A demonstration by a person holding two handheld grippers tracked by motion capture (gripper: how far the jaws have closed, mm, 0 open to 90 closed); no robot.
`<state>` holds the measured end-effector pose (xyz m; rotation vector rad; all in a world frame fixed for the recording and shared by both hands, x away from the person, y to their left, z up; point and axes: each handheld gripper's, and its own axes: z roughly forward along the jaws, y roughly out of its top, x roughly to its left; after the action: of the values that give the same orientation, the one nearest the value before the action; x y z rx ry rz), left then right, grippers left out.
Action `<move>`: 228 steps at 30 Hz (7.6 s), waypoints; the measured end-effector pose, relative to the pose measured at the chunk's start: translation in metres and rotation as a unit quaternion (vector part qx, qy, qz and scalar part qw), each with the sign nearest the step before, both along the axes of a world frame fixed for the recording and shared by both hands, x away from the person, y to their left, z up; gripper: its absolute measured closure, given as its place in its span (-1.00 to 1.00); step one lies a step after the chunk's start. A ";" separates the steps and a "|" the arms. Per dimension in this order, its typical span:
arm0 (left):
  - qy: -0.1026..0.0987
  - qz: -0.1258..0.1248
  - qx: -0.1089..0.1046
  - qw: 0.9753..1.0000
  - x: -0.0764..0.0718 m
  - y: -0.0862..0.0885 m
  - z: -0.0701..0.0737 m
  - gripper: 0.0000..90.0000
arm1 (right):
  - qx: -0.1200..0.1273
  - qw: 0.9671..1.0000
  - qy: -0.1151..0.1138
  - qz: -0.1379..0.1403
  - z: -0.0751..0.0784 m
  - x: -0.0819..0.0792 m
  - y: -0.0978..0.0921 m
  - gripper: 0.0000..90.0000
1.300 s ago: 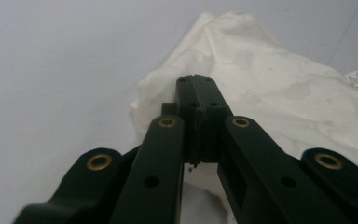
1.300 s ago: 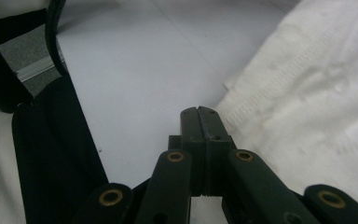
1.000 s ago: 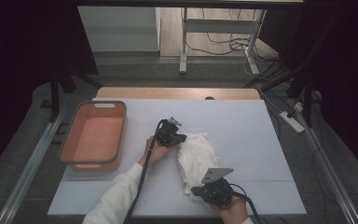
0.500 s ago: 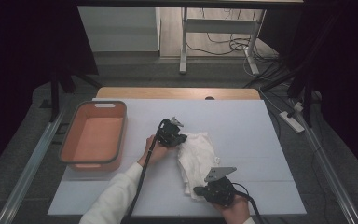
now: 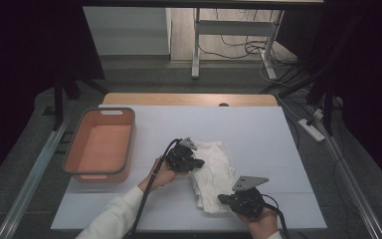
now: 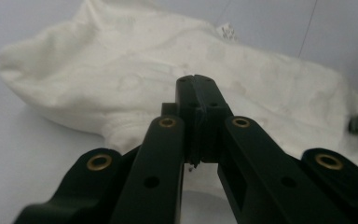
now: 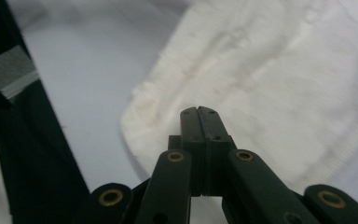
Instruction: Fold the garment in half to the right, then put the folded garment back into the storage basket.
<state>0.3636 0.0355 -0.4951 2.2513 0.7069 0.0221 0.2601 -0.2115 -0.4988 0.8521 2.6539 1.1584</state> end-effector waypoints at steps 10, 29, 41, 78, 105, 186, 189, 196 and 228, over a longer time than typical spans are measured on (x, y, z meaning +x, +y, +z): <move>0.009 0.001 0.015 1.000 -0.001 -0.004 -0.017 0.97 | -0.054 0.998 0.012 -0.017 -0.011 0.006 -0.001 1.00; 0.002 0.002 0.018 1.000 -0.004 -0.006 -0.019 0.97 | -0.064 0.997 0.016 -0.038 -0.012 0.013 -0.008 1.00; 0.003 0.005 0.015 1.000 -0.005 -0.007 -0.021 0.97 | -0.065 0.997 0.015 -0.036 -0.012 0.013 -0.008 1.00; -0.026 0.133 -0.064 0.989 0.009 0.040 0.026 -0.39 | 0.009 0.998 -0.043 0.050 0.010 0.016 -0.007 -0.42; -0.046 0.155 -0.064 0.985 0.008 0.041 0.031 -0.47 | -0.066 0.988 -0.020 0.137 0.007 0.009 0.006 -0.37; 0.029 0.123 0.016 0.992 0.065 -0.011 -0.033 -0.39 | -0.070 0.988 -0.024 0.138 0.001 0.006 0.016 0.86; 0.032 0.117 0.006 0.993 0.062 -0.012 -0.033 -0.15 | -0.070 0.988 -0.026 0.138 0.001 0.006 0.016 0.86; 0.036 0.083 0.005 0.996 0.058 -0.014 -0.032 0.60 | -0.074 0.987 -0.036 0.138 0.002 0.004 0.016 0.86; -0.025 0.051 -0.070 0.996 0.036 0.001 0.010 0.73 | -0.017 0.990 -0.077 0.119 0.020 0.000 0.012 0.86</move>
<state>0.3992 0.0367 -0.4855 2.0721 0.7716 0.0769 0.2603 -0.1999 -0.4785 0.4274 2.6914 1.1701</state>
